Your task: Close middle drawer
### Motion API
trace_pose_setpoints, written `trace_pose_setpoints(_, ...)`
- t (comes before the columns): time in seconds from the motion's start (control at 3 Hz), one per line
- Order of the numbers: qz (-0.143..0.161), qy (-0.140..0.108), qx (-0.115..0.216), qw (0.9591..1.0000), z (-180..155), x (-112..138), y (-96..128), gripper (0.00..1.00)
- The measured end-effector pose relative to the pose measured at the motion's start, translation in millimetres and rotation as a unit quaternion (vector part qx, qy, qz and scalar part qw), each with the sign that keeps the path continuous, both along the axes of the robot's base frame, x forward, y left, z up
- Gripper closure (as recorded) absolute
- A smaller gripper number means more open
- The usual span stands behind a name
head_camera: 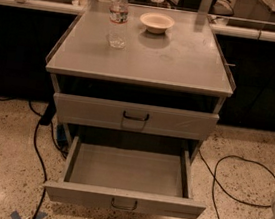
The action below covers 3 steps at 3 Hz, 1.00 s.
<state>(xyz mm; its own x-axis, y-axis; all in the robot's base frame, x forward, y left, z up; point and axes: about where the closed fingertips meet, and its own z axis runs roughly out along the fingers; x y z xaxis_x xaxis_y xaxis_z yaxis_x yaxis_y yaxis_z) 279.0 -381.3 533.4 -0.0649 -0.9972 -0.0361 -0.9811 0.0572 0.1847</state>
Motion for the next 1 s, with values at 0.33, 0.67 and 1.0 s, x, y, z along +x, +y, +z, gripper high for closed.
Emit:
trace_pose_setpoints(0.33, 0.050, 0.031, -0.001, 0.9983, -22, -7, 20, 0.00)
trace_pose_setpoints(0.67, 0.075, 0.078, 0.003, 0.9941, -49, -10, 41, 0.00)
trace_pose_setpoints(1.0, 0.075, 0.078, 0.003, 0.9941, -49, -10, 41, 0.00)
